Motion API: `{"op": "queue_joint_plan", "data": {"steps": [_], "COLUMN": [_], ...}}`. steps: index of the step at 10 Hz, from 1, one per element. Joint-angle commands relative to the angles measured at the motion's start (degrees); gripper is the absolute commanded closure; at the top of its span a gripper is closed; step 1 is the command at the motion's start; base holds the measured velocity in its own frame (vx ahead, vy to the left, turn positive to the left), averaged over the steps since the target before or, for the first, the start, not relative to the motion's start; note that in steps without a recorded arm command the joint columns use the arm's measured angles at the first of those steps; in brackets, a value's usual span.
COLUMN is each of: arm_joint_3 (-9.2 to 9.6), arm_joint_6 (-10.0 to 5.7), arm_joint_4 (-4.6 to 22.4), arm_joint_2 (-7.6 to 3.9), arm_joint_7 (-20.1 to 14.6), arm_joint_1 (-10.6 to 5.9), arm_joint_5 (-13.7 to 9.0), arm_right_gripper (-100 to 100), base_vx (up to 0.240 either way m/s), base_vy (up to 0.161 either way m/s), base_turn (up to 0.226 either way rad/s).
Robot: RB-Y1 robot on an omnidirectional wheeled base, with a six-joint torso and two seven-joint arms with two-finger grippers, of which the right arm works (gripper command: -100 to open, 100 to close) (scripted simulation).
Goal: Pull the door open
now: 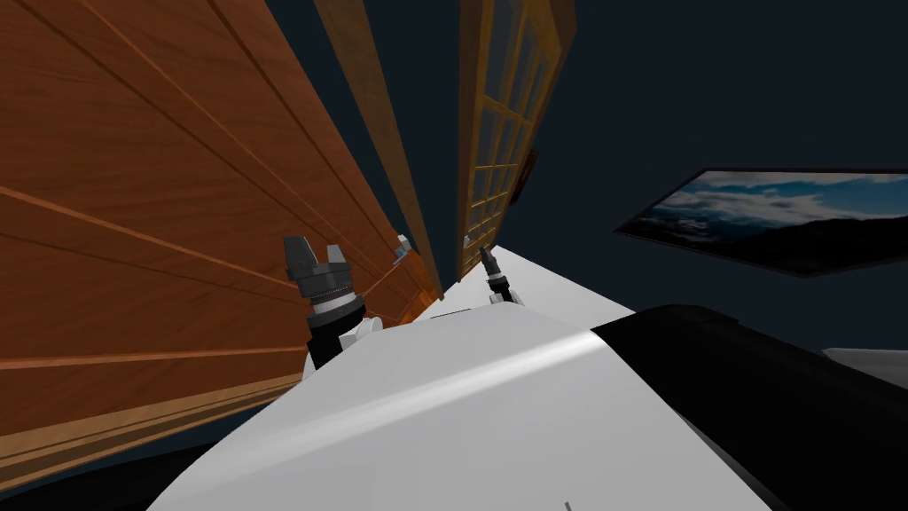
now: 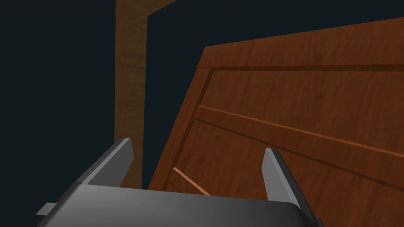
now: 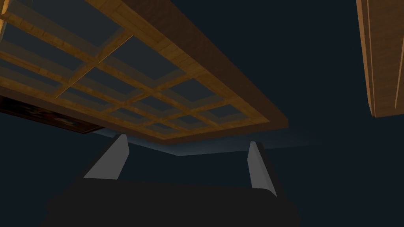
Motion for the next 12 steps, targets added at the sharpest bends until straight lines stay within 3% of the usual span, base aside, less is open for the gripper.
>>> {"op": "queue_joint_plan", "data": {"steps": [1,4,12], "arm_joint_3": [0.19,0.18,0.18], "arm_joint_6": [-0.69,-2.86,-6.51], "arm_joint_4": [2.2,8.4,18.9], "arm_joint_2": [-0.31,-1.36,-3.06], "arm_joint_7": [1.6,5.5,12.1], "arm_joint_1": [-0.36,-2.20,-5.31], "arm_joint_5": [0.5,1.6,3.4], "arm_right_gripper": [-100,-100,-100], "base_vx": [0.045,0.072,0.061], "base_vy": [-0.056,-0.077,-0.059], "base_turn": [0.038,0.100,0.062]}}
